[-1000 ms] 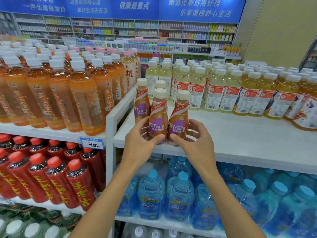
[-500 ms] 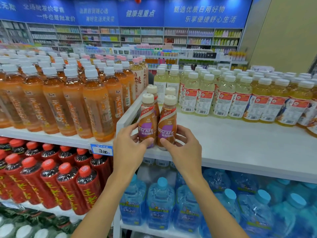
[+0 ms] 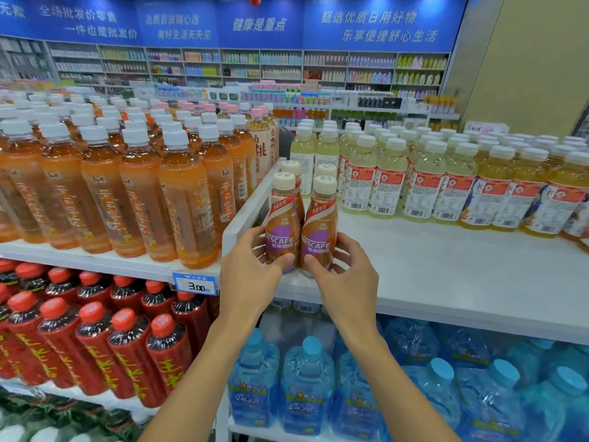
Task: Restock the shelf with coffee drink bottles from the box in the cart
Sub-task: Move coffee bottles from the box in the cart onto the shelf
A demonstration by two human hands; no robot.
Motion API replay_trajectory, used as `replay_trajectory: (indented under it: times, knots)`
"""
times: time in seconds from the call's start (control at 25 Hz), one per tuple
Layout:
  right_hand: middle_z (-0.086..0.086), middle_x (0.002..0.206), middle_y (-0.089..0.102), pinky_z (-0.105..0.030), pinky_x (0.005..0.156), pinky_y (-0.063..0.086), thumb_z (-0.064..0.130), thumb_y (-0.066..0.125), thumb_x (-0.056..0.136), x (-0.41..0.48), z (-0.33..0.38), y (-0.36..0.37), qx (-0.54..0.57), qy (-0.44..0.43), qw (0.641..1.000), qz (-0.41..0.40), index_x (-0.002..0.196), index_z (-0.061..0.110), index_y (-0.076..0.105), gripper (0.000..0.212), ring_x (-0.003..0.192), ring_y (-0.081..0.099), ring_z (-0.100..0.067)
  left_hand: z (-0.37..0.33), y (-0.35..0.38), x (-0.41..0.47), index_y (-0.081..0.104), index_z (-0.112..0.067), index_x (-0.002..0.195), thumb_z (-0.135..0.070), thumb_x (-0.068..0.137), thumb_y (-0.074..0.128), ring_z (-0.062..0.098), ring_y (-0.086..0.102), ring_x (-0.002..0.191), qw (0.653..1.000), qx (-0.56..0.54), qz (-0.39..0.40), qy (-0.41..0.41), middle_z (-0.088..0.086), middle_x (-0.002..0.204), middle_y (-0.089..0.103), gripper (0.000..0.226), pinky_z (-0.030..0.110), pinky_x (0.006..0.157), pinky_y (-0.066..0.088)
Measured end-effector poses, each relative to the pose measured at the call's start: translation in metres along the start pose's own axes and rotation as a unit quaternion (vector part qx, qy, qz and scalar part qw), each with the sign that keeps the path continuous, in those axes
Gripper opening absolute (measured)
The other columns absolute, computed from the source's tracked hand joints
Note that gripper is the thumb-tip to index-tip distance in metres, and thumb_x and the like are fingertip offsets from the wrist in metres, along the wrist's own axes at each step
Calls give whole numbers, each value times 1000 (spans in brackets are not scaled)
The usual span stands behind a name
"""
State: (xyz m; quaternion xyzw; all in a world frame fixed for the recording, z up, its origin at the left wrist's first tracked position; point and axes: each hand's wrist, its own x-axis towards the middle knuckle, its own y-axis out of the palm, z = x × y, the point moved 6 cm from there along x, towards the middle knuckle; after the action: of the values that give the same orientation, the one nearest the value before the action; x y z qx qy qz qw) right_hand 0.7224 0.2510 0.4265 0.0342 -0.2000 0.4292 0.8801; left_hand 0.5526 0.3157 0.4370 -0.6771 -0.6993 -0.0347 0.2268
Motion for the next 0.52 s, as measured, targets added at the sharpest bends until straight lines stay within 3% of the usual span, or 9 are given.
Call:
replay_trajectory:
  times: [0.12, 0.28, 0.36, 0.52]
  knots:
    - [18, 117, 66, -17, 85, 54, 32, 84, 81, 1, -1, 0, 1, 1, 1000, -3, 127, 34, 60, 52, 104, 64, 3, 3, 3, 3, 56, -23, 134, -25, 75, 88, -4, 63, 98, 1000, -12, 4, -2, -12, 114, 66, 67, 19, 87, 53]
    - [17, 118, 64, -11, 79, 52, 30, 82, 82, 5, -2, 2, -7, -3, 1000, -3, 128, 34, 59, 52, 104, 62, 5, 2, 10, 10, 55, -23, 131, -22, 77, 87, -13, 58, 92, 1000, -25, 19, -1, -19, 103, 61, 63, 8, 79, 46]
    - [16, 118, 65, -7, 76, 51, 29, 82, 83, 10, -2, 3, -6, 1, 1000, -3, 129, 32, 59, 52, 103, 62, 7, 3, 14, 15, 56, -23, 130, -20, 77, 86, -14, 59, 92, 999, -32, 22, -3, -20, 100, 62, 62, 12, 81, 48]
    - [15, 118, 65, -9, 76, 50, 27, 81, 83, 22, -4, 5, -6, 8, 1000, 6, 127, 33, 59, 49, 102, 61, 8, 6, 23, 23, 55, -20, 134, -23, 77, 86, 2, 65, 101, 999, -32, -1, 4, -8, 114, 68, 65, 23, 89, 54]
